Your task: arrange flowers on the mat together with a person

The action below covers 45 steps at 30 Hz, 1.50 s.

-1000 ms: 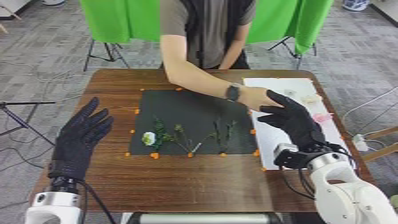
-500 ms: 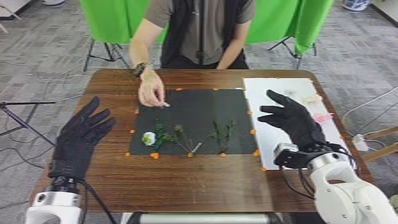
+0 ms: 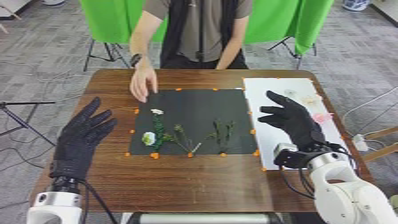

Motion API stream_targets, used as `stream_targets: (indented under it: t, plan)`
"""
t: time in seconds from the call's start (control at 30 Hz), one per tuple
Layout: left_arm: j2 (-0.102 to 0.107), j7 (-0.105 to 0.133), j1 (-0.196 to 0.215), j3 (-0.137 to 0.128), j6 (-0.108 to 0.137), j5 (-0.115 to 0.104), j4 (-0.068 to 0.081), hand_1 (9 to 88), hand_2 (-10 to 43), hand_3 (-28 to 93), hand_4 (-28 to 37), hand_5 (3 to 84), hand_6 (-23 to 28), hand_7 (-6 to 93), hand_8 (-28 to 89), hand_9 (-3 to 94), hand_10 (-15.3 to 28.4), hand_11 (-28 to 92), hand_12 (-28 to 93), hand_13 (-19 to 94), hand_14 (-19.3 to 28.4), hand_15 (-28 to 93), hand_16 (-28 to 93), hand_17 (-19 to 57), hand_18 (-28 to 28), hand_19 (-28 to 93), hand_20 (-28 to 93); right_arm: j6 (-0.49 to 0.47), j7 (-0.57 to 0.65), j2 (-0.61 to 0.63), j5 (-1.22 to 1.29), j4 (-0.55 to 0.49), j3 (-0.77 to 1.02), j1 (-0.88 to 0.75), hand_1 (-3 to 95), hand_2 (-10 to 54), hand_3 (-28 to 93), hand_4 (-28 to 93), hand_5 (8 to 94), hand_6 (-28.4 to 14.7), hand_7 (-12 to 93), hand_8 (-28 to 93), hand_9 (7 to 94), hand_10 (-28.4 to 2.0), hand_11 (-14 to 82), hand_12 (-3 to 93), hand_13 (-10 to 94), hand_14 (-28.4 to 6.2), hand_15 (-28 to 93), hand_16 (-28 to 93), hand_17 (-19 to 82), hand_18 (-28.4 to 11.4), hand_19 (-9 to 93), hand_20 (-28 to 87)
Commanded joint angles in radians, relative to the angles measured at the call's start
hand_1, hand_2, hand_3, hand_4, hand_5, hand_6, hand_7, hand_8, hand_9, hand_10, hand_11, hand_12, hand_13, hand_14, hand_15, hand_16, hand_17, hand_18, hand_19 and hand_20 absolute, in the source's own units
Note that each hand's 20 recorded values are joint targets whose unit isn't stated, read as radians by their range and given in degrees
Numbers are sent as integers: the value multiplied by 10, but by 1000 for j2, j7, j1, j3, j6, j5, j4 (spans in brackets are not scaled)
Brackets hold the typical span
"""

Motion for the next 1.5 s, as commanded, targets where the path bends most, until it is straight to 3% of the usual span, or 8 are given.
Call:
stream_targets:
  t: [0.03, 0.33, 0.6, 0.73, 0.97, 1.1, 1.27, 1.5]
  plan:
    - [3, 6, 9, 6, 14, -8, -2, 209, 51, 786, -279, 327, 46, 77, -82, 341, 166, 163, 102, 259, 216, 292, -42, -70, 250, 516, 23, 44, 5, 7, -32, -7, -7, -2, 253, 5, 648, -283, 433, 45, 152, -142, 527, -135, 159, 145, 427, -157, 396, 147, 44, -187, 389, 212]
    - [5, 5, 9, 6, 15, -9, -2, 211, 52, 783, -278, 326, 46, 77, -82, 341, 168, 164, 101, 260, 217, 297, -44, -70, 251, 518, 22, 301, 101, 90, -219, -25, -29, 27, 260, -9, 688, -282, 447, 30, 154, -139, 576, -143, 251, 156, 499, -148, 548, 120, 88, -201, 525, 258]
    - [18, 24, 12, 7, 24, -13, -5, 211, 52, 783, -277, 326, 46, 78, -81, 342, 169, 167, 102, 262, 221, 301, -46, -70, 251, 519, 21, 496, 442, 216, -675, 2, -126, 129, 282, -19, 690, -277, 450, 23, 153, -137, 635, -153, 301, 158, 573, -140, 596, 112, 142, -209, 590, 262]
    - [25, 33, 15, 7, 33, -17, -8, 211, 52, 783, -277, 326, 47, 78, -82, 342, 169, 169, 103, 261, 224, 308, -44, -70, 251, 521, 21, 518, 599, 272, -870, 36, -179, 180, 291, -21, 682, -272, 455, 9, 152, -136, 668, -148, 335, 162, 601, -131, 616, 111, 162, -207, 624, 252]
    - [27, 36, 15, 8, 38, -17, -11, 212, 53, 782, -278, 324, 47, 77, -81, 342, 170, 173, 106, 259, 230, 333, -43, -70, 253, 528, 25, 382, 824, 334, -1129, 120, -260, 274, 306, -27, 667, -262, 469, 0, 146, -135, 721, -148, 364, 167, 658, -124, 629, 114, 188, -216, 659, 230]
    - [22, 32, 18, 3, 38, -18, -10, 212, 53, 781, -277, 324, 48, 78, -81, 342, 170, 177, 108, 260, 232, 341, -45, -70, 253, 529, 26, 228, 873, 340, -1157, 175, -292, 332, 316, -27, 654, -254, 480, -10, 140, -132, 756, -142, 377, 171, 708, -111, 653, 121, 203, -221, 675, 211]
    - [26, 39, 18, 11, 48, -42, -6, 211, 53, 782, -277, 324, 48, 78, -81, 342, 170, 179, 107, 260, 234, 347, -48, -70, 254, 530, 26, 71, 907, 342, -1131, 254, -346, 424, 320, -28, 644, -249, 477, -17, 123, -125, 763, -148, 352, 167, 726, -113, 656, 122, 210, -229, 689, 188]
    - [26, 36, 10, 12, 39, -33, -6, 212, 53, 783, -277, 324, 48, 80, -81, 342, 170, 179, 107, 259, 234, 351, -49, -70, 255, 531, 26, -89, 929, 343, -1053, 367, -408, 532, 328, -43, 630, -245, 431, -20, 100, -114, 738, -172, 267, 154, 727, -126, 612, 117, 204, -248, 694, 150]
